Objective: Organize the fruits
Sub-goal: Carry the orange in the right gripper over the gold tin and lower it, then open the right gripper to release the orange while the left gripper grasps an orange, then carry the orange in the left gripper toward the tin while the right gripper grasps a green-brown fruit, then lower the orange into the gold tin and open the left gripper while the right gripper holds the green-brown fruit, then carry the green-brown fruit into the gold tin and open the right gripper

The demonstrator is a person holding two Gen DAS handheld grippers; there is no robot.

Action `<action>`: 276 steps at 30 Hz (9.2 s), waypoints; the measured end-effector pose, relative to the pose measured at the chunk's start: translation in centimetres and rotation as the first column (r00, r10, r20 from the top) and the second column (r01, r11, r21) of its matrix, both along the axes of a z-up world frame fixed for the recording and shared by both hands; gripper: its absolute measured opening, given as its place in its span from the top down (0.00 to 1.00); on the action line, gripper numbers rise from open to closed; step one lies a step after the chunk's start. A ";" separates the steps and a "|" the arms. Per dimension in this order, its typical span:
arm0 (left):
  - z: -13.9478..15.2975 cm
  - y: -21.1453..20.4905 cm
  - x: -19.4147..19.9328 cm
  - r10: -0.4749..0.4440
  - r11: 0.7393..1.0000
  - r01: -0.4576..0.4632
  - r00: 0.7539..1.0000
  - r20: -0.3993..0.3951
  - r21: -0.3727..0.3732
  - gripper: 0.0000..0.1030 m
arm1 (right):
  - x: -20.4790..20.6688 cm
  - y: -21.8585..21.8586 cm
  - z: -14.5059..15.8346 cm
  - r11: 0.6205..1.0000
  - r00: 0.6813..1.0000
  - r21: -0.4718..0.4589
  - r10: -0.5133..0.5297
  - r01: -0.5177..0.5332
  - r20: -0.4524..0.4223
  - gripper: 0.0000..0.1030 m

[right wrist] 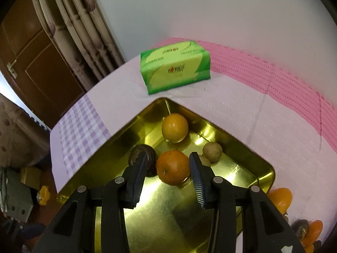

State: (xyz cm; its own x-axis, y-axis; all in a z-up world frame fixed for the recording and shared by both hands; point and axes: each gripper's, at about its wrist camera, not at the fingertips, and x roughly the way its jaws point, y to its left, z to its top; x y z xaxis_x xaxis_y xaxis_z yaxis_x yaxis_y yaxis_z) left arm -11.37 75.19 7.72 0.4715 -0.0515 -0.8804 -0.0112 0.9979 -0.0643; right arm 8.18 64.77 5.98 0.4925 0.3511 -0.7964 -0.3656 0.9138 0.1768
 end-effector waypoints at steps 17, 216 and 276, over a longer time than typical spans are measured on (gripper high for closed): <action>0.6 -1.4 -0.5 -0.031 0.999 0.030 0.999 0.019 0.028 0.08 | -11.3 -10.3 4.7 0.990 0.975 0.055 -0.137 0.130 0.173 0.42; -0.5 0.8 7.5 0.003 1.000 -0.007 0.990 0.144 0.027 0.34 | -15.2 -14.4 -3.3 0.994 0.991 -0.036 -0.100 0.104 0.093 0.79; 1.3 6.3 7.5 0.242 0.964 -0.256 0.955 0.169 0.069 0.24 | -9.0 -0.6 2.5 0.989 0.982 0.048 0.129 -0.137 0.140 0.79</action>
State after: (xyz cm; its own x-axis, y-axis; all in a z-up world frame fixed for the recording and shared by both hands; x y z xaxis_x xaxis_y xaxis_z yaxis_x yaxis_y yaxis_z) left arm -3.90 81.47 9.03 0.5926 0.1603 -0.7894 -0.2570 0.9664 0.0033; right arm -0.85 64.15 8.51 0.5404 0.4637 -0.7021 -0.5075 0.8452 0.1676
